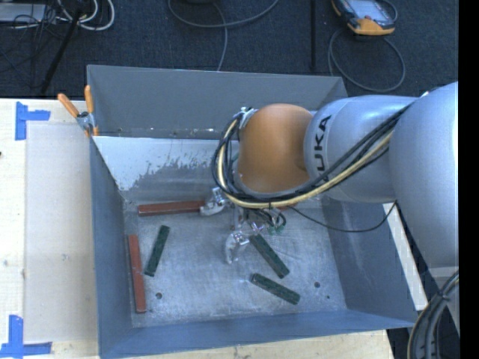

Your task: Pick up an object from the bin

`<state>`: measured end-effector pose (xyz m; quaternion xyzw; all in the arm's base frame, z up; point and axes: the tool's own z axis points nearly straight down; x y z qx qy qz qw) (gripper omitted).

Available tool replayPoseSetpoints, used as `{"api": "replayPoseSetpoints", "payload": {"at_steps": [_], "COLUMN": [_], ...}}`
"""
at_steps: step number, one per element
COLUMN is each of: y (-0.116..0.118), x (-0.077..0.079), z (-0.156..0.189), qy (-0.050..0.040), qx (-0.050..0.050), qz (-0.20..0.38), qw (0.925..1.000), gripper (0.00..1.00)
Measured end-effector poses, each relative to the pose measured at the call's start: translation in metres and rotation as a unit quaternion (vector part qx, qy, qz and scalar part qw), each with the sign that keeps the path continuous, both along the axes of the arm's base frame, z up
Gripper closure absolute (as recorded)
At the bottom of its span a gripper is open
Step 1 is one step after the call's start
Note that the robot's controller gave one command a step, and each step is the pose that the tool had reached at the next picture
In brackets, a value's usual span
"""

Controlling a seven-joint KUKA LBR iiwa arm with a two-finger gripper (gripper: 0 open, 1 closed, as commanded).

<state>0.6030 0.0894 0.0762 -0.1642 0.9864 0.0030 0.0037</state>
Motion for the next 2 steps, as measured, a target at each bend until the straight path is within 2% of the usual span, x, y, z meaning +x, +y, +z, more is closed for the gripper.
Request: {"api": "replayPoseSetpoints", "payload": {"at_steps": [1,2], "y": [-0.018,-0.08], "x": [-0.001,-0.022], "z": [0.036,0.072], "qy": [0.0066,0.0031], "qx": [-0.004,-0.003], "qz": [0.017,0.085], "qw": [0.9998,0.9964], "gripper": [0.0,1.0]}}
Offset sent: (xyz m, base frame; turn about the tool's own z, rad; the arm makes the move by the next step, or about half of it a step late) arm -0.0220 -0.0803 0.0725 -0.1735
